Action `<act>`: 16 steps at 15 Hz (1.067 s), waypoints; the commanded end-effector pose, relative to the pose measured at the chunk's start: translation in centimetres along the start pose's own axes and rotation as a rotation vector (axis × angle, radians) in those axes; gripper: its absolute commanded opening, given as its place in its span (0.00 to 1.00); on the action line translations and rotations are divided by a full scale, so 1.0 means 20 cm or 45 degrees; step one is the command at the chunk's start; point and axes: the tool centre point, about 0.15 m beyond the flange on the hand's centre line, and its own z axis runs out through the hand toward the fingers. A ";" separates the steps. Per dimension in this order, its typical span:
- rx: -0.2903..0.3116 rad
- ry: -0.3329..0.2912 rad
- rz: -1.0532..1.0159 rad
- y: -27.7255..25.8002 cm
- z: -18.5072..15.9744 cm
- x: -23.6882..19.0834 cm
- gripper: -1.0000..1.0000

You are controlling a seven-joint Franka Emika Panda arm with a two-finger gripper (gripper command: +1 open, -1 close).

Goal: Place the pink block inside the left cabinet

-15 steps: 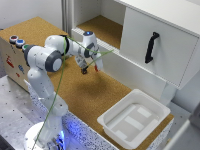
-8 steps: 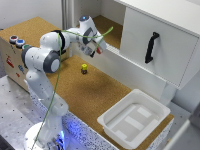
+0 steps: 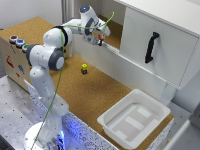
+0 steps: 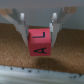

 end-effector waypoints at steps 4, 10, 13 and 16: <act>-0.086 -0.077 -0.041 -0.07 0.00 0.14 1.00; -0.076 -0.037 0.010 -0.13 -0.18 -0.01 1.00; -0.102 -0.064 0.027 -0.13 -0.26 -0.16 1.00; -0.090 -0.169 0.088 -0.12 -0.27 -0.36 1.00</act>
